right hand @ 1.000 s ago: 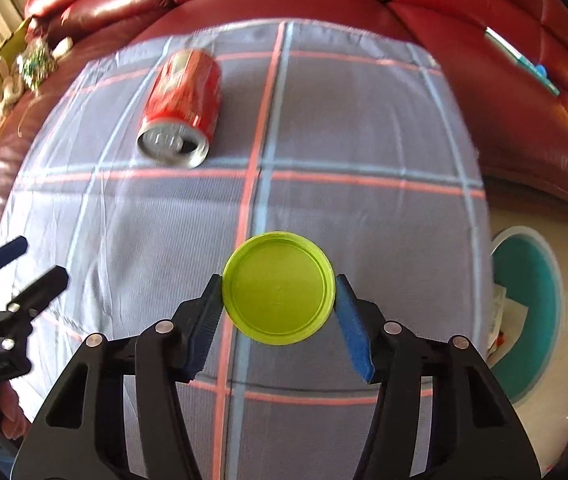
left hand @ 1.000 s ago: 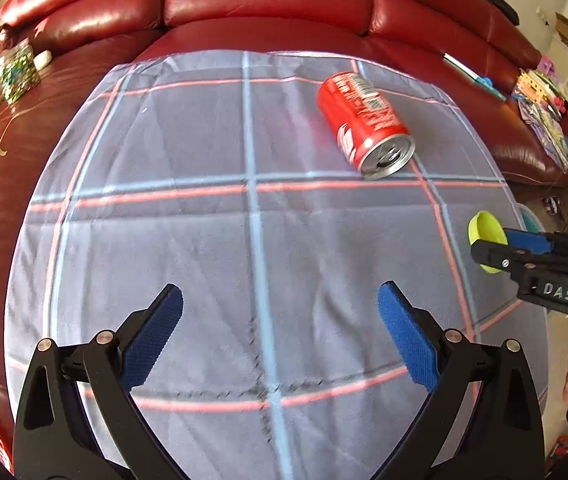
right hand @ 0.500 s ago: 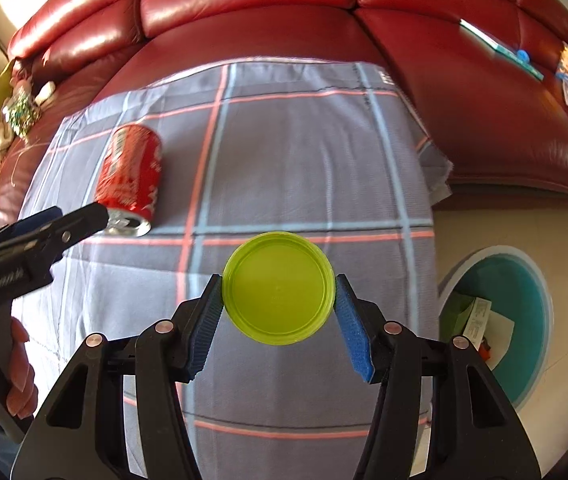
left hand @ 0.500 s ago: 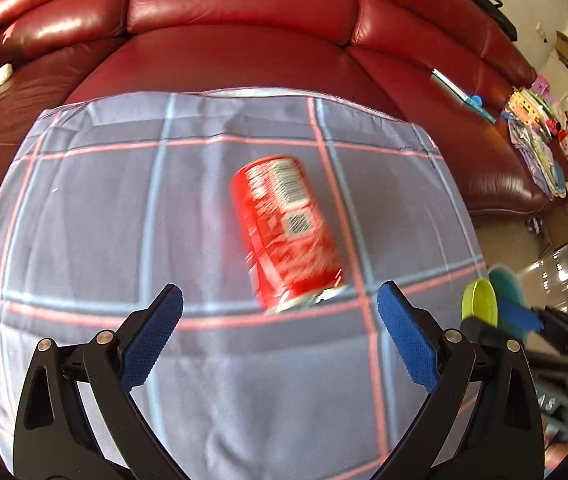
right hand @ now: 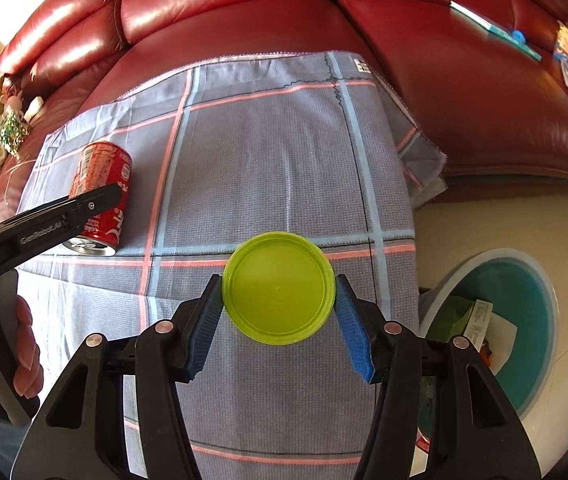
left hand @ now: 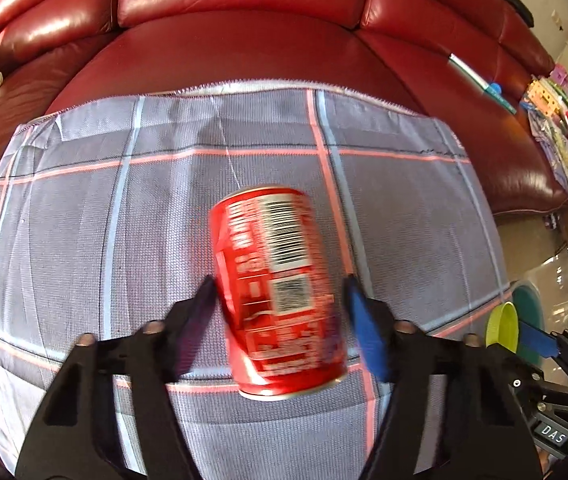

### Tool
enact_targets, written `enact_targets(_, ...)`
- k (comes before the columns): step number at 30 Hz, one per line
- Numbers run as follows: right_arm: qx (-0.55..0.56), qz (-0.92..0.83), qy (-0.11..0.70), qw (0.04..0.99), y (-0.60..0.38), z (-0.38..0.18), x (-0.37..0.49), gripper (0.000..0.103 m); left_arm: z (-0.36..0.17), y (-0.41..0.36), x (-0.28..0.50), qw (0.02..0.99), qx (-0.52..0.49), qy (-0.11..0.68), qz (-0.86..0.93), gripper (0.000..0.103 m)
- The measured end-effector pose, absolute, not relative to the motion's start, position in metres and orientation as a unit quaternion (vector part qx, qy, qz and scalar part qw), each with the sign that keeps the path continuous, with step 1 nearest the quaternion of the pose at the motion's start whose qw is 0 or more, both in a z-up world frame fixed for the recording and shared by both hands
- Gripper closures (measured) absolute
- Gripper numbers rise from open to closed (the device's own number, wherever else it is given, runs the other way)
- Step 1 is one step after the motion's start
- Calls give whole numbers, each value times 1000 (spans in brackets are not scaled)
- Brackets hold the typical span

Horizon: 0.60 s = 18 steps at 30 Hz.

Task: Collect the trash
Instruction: 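Grasp the yellow-green lid with the right tool while the left tool grasps the Coca-Cola can, then carry the red can and yellow-green lid over the teal bin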

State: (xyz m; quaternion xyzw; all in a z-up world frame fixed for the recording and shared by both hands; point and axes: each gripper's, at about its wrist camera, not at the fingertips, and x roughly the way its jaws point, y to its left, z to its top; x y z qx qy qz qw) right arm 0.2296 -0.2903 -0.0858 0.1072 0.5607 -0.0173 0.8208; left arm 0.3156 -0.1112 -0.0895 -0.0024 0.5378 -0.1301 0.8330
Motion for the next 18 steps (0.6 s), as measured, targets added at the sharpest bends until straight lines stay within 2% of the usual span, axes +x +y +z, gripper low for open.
enact_targets(8, 117, -14, 557, 822, -291, -85, 225, 46, -86, -112, 302, 845, 34, 519, -125, 50)
enact_targets(18, 132, -9, 537, 833, -297, -61, 197, 46, -51, -112, 251, 857, 50, 491, -148, 50)
